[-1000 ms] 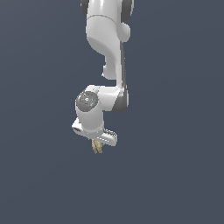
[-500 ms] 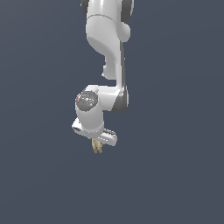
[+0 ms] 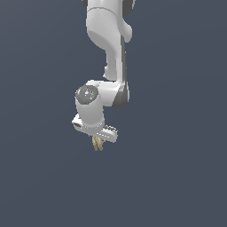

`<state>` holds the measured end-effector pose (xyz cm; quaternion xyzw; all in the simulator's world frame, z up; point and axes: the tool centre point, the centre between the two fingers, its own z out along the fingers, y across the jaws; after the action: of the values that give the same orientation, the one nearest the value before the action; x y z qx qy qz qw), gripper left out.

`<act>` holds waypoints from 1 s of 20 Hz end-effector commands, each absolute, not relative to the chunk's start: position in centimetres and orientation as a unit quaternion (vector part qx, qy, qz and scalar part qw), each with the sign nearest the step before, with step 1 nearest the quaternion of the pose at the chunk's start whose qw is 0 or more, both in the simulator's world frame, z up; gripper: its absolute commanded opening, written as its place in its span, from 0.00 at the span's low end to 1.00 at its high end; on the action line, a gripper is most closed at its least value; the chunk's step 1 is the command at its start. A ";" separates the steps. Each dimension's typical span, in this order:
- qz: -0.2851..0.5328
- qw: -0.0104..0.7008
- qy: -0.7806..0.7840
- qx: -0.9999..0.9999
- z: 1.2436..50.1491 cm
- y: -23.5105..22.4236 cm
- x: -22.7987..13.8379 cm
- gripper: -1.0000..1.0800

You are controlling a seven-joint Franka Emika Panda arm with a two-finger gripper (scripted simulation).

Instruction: Pick up the object and move it to a goal position.

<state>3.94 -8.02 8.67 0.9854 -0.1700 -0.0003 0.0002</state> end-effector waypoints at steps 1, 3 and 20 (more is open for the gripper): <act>0.000 0.000 -0.170 0.985 9.3 -8.3 3.0 0.00; 0.000 0.000 -0.170 0.985 9.9 -8.5 2.1 0.00; 0.000 -0.001 -0.170 0.985 16.9 -11.1 -9.3 0.00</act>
<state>-8.22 -10.85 16.24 0.9855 -0.1699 -0.0002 -0.0007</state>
